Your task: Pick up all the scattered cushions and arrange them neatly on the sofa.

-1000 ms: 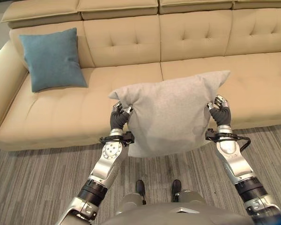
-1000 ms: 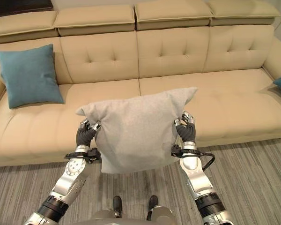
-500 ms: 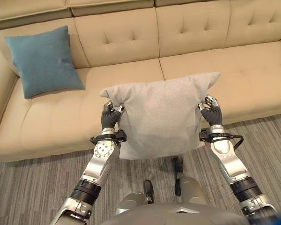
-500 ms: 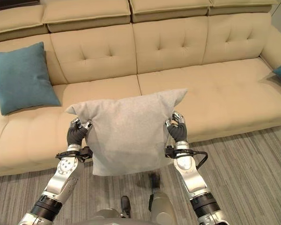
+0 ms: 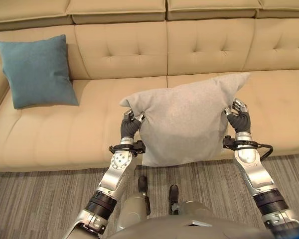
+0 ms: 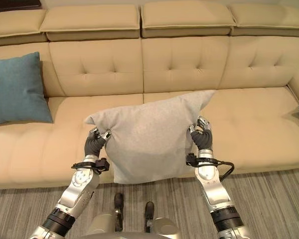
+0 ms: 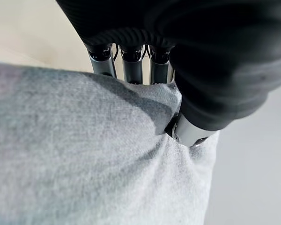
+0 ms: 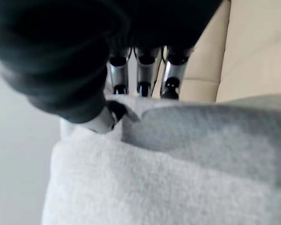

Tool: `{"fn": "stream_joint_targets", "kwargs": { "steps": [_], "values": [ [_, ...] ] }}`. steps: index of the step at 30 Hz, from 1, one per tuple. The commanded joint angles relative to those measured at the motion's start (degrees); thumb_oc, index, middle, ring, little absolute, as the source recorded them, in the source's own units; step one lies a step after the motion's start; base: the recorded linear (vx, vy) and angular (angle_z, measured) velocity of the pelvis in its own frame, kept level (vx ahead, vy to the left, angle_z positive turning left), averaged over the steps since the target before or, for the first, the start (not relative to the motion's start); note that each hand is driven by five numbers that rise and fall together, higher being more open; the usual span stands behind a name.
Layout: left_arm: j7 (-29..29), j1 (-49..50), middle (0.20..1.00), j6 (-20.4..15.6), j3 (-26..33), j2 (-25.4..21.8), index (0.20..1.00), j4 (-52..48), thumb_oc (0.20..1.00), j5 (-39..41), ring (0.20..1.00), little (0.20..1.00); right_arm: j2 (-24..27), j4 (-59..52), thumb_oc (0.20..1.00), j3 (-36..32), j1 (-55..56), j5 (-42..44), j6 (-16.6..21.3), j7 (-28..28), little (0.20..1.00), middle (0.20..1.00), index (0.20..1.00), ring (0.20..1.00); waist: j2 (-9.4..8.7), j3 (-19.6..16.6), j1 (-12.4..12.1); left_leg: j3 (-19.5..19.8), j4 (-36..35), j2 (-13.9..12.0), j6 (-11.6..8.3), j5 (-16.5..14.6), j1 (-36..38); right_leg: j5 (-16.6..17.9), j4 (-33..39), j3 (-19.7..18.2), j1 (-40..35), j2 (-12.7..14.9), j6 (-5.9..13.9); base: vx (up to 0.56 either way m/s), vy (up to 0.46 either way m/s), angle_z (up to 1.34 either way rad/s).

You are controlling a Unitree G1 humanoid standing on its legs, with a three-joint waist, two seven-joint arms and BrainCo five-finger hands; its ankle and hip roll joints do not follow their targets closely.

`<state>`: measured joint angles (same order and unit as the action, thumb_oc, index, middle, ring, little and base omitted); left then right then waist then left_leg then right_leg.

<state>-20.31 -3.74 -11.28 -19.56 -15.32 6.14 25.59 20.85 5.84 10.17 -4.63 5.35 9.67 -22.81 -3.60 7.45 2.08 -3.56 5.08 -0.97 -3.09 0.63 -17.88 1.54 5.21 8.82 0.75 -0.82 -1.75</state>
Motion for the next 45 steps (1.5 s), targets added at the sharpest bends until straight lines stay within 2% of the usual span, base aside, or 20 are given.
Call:
{"fn": "stream_joint_targets", "kwargs": {
  "steps": [1,4,6,7,10,11,12,13,17,23,30,36,39,45],
  "values": [
    [3.11,-3.08,0.200,-3.77,-1.29,-0.47,0.200,-4.90,0.200,-1.70,0.200,0.200,-1.66,-6.51,0.200,2.38,-1.88,-3.96,5.19,1.46,0.200,0.200,0.200,0.200,0.55,-5.04,-0.96,-0.12,-1.09,1.17,0.79,-0.41,7.63,-6.54,-6.94,-2.95,-1.36,3.04,7.61,0.28,0.238,-0.56],
    [2.81,-3.39,0.200,-3.87,-0.71,-1.27,0.200,-5.51,0.200,-2.03,0.200,0.200,-2.46,-6.60,0.200,2.89,-3.33,-5.12,4.80,1.92,0.200,0.200,0.200,0.200,0.72,-4.93,-1.72,-1.63,-2.01,1.24,1.98,-1.46,10.33,-7.04,-13.81,-2.60,0.43,4.75,8.93,0.13,0.164,-0.60],
    [2.42,-3.74,0.200,-4.12,-0.08,-2.02,0.200,-6.31,0.200,-2.10,0.200,0.200,-2.80,-6.39,0.200,3.06,-4.25,-5.35,4.70,2.17,0.200,0.200,0.200,0.200,1.16,-4.22,-1.75,-2.49,-1.94,1.06,2.97,-2.19,11.66,-6.30,-20.42,-2.58,3.56,5.57,10.14,0.07,0.127,-0.36],
    [2.05,-3.85,0.200,-4.26,0.45,-2.42,0.200,-6.98,0.200,-2.61,0.200,0.200,-3.15,-6.46,0.200,3.02,-4.57,-5.60,4.56,2.49,0.200,0.200,0.200,0.200,1.59,-3.68,-1.65,-3.00,-1.97,1.03,3.53,-2.87,12.87,-4.83,-23.87,-2.31,6.25,6.33,10.80,0.08,0.102,-0.27],
    [1.79,-3.79,0.200,-4.52,1.06,-2.73,0.200,-7.18,0.200,-3.10,0.200,0.200,-3.15,-5.95,0.200,3.28,-5.61,-5.77,4.50,2.53,0.200,0.200,0.200,0.200,2.34,-3.66,-1.51,-3.35,-2.85,0.94,3.84,-3.73,14.55,-4.04,-20.82,-1.16,8.41,8.09,10.82,0.10,0.011,-0.19],
    [1.72,-4.08,0.200,-4.75,1.25,-2.61,0.200,-7.26,0.200,-2.94,0.200,0.200,-3.30,-5.97,0.200,3.34,-6.08,-5.74,4.46,2.68,0.200,0.200,0.200,0.200,2.68,-3.37,-1.23,-3.33,-3.06,0.72,3.59,-4.03,15.21,-2.88,-17.88,-0.55,9.79,9.36,10.92,0.11,-0.038,-0.13],
    [2.26,-4.29,0.200,-4.96,1.15,-2.58,0.200,-7.19,0.200,-2.81,0.200,0.200,-3.06,-5.99,0.200,3.00,-5.82,-5.72,4.52,2.75,0.200,0.200,0.200,0.200,2.29,-3.56,-1.06,-2.96,-2.73,1.47,3.54,-4.50,15.14,-2.66,-14.73,-1.14,8.52,9.87,11.24,0.10,-0.041,-0.12],
    [2.11,-4.12,0.200,-5.05,0.90,-2.32,0.200,-6.88,0.200,-3.36,0.200,0.200,-3.14,-6.09,0.200,2.74,-5.67,-6.27,4.60,2.53,0.200,0.200,0.200,0.200,2.10,-3.53,-0.65,-3.08,-2.78,1.52,3.44,-4.58,15.65,-1.48,-14.32,-1.76,8.44,9.72,11.58,0.08,-0.036,-0.01],
    [1.99,-4.34,0.200,-5.17,0.86,-1.66,0.200,-6.45,0.200,-3.59,0.200,0.200,-2.92,-5.51,0.200,2.60,-5.73,-6.28,4.56,2.31,0.200,0.200,0.200,0.200,1.73,-5.14,-0.78,-3.07,-4.17,1.74,2.88,-4.82,16.66,-0.46,-8.49,-1.54,5.26,9.13,11.69,0.10,-0.075,0.15],
    [1.52,-4.58,0.200,-4.01,0.88,-0.98,0.200,-4.07,0.200,-3.55,0.200,0.200,-2.25,-5.05,0.200,2.44,-4.52,-5.86,3.62,2.48,0.200,0.200,0.200,0.200,2.05,-7.69,-0.43,-2.63,-9.54,0.50,1.07,-2.56,20.14,-0.36,-1.94,-0.13,-0.41,7.26,11.21,0.12,-0.093,-0.01],
    [-0.63,-8.11,0.200,-4.01,0.45,-0.31,0.200,-0.79,0.200,-3.66,0.200,0.200,-1.90,-2.35,0.200,3.43,-7.22,-6.34,3.01,0.34,0.200,0.200,0.200,0.200,2.34,-8.16,-0.16,-2.29,-10.08,-0.46,-0.13,-1.68,18.98,-0.49,-0.21,1.16,-1.06,6.95,11.27,0.03,-0.047,0.14],
    [-4.55,-18.33,0.200,-4.12,-0.78,-0.80,0.200,4.42,0.200,-5.57,0.200,0.200,-1.53,3.28,0.200,6.02,-17.89,-6.69,2.43,-4.16,0.200,0.200,0.200,0.200,3.00,-7.62,-0.43,-2.14,-10.08,-1.24,-0.88,-0.86,15.69,-0.38,-0.21,1.66,1.94,6.87,11.67,-0.03,-0.014,0.13],
    [-6.35,-26.57,0.200,-4.58,-2.45,-1.49,0.200,8.15,0.200,-5.11,0.200,0.200,-1.53,7.27,0.200,8.07,-25.77,-6.17,1.95,-6.66,0.200,0.200,0.200,0.200,3.44,-6.32,-0.39,-1.51,-10.08,-1.54,-1.56,0.44,11.37,0.52,-0.21,1.42,6.03,6.71,11.73,-0.08,-0.012,0.10],
    [-8.10,-40.64,0.200,-5.01,-5.39,-4.65,0.200,16.15,0.200,-5.61,0.200,0.200,0.66,15.16,0.200,11.67,-39.05,-4.84,0.44,-8.52,0.200,0.200,0.200,0.200,3.43,-6.94,-0.17,-0.24,-10.08,-1.21,-2.63,3.06,2.59,2.80,-0.21,1.39,14.67,6.43,11.35,-0.05,-0.005,0.17]
  ]
}}
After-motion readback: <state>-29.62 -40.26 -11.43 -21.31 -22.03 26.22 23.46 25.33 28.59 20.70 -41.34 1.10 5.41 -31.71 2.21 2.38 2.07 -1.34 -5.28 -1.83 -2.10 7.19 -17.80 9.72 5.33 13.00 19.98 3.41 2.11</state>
